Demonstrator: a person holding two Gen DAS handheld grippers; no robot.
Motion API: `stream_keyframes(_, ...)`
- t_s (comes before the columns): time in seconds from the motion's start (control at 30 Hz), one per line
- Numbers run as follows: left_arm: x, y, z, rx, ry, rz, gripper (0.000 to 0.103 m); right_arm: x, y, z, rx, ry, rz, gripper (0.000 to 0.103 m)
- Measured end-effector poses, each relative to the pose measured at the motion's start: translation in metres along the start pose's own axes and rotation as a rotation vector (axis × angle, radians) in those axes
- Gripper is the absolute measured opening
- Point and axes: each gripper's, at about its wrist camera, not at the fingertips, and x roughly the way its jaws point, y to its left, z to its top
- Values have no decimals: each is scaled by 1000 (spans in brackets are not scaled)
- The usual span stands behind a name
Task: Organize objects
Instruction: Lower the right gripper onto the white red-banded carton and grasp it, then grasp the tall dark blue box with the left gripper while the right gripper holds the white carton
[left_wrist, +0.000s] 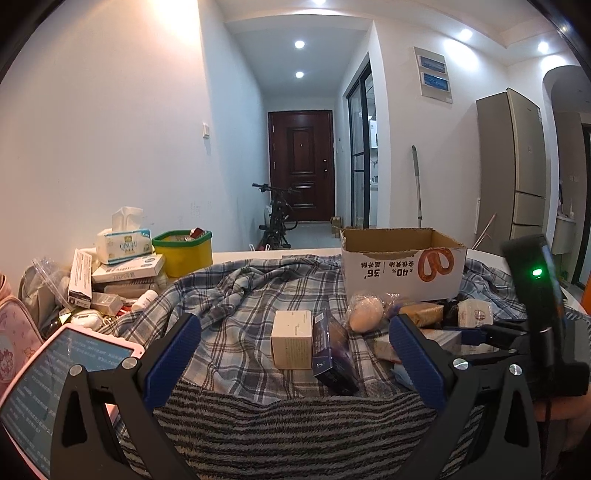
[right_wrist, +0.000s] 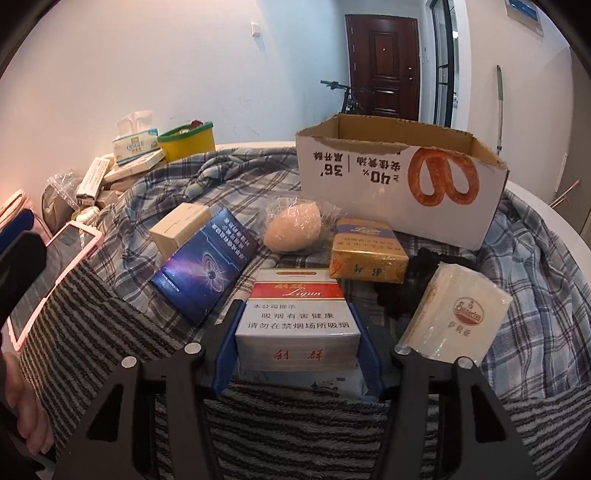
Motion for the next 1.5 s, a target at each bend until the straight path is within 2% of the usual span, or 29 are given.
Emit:
stream_keyframes(0.17,-3,-3,-1,11,-15,7,103,-28,-11,-3,49,-138,23,55)
stream_keyframes(0.37,-5,-3,-1,9,-24,7,103,-77,-25,-16,120,-390,4,55)
stream_keyframes(0.47,-6,1,0,-12,-34,-23,103,-97,-24,-22,121,-494,-6,55)
stream_keyframes(0.73,-2,15,0,-73,-11,-58,103,-106,-20,-23,113,-538,-8,55)
stream_keyframes(0.93,0,12,0,-54,10,-82,103,-112,-25,-29,118,-575,-3,55)
stream_keyframes(1.1,15,-2,4,18,89,-83,103,-118,-25,-29,97,-609,-8,55)
stream_keyframes(1.23,18,-15,7,58,106,-78,103,-135,-28,-27,69,-709,-132,55)
stream_keyframes(1.3,24,-20,8,70,139,-101,103,-141,-32,-26,69,-729,-176,55)
stream_keyframes(1.37,39,-24,7,72,223,-142,103,-143,-35,-29,66,-739,-229,55)
stream_keyframes(1.4,50,-25,5,63,291,-181,103,-143,-34,-31,62,-742,-249,55)
stream_keyframes(1.47,73,-20,0,8,413,-246,103,-139,-37,-33,70,-731,-245,55)
stream_keyframes(1.5,79,-18,-1,-14,437,-245,101,-137,-37,-32,70,-722,-241,55)
